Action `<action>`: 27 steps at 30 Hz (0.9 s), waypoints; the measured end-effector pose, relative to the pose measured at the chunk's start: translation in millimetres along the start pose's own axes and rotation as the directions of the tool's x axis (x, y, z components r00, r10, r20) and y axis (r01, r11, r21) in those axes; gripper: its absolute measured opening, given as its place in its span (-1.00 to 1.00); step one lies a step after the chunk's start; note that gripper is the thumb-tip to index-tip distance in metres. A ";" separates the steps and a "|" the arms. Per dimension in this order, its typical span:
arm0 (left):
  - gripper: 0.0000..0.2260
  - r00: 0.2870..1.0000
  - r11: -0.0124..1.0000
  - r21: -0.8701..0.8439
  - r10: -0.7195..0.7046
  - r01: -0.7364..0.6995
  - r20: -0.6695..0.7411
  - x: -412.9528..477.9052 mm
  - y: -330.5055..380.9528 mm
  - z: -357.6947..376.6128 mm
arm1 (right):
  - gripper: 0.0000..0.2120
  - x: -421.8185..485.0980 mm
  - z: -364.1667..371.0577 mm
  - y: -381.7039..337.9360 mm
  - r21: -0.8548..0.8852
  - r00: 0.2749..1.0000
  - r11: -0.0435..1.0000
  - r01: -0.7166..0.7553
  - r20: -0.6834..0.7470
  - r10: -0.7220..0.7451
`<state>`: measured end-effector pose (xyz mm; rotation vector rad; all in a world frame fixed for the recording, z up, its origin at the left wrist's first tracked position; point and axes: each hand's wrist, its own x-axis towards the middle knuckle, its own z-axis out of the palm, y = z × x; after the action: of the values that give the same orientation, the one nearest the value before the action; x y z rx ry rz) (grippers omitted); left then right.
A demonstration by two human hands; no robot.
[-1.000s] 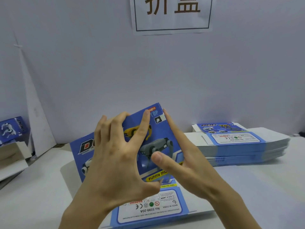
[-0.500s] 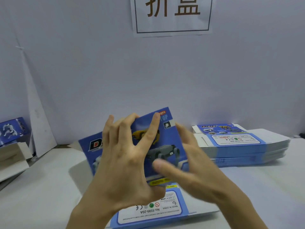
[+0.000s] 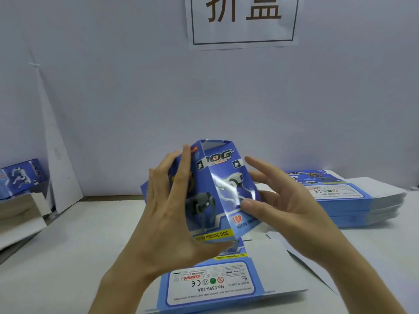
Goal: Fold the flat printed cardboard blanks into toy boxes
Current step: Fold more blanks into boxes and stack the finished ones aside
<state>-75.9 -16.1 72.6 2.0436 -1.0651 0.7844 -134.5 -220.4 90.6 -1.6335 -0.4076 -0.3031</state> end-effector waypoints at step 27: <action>0.14 0.985 0.992 0.106 -0.086 0.070 0.151 -1.8 24.2 10.6 | -0.54 -6.9 0.9 -15.1 -0.498 0.979 0.867 0.019 -0.166 -0.117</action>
<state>-95.4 -33.9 72.3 2.2487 -1.0411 0.6588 -147.4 -219.0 101.0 -2.0714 -0.2497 -0.6565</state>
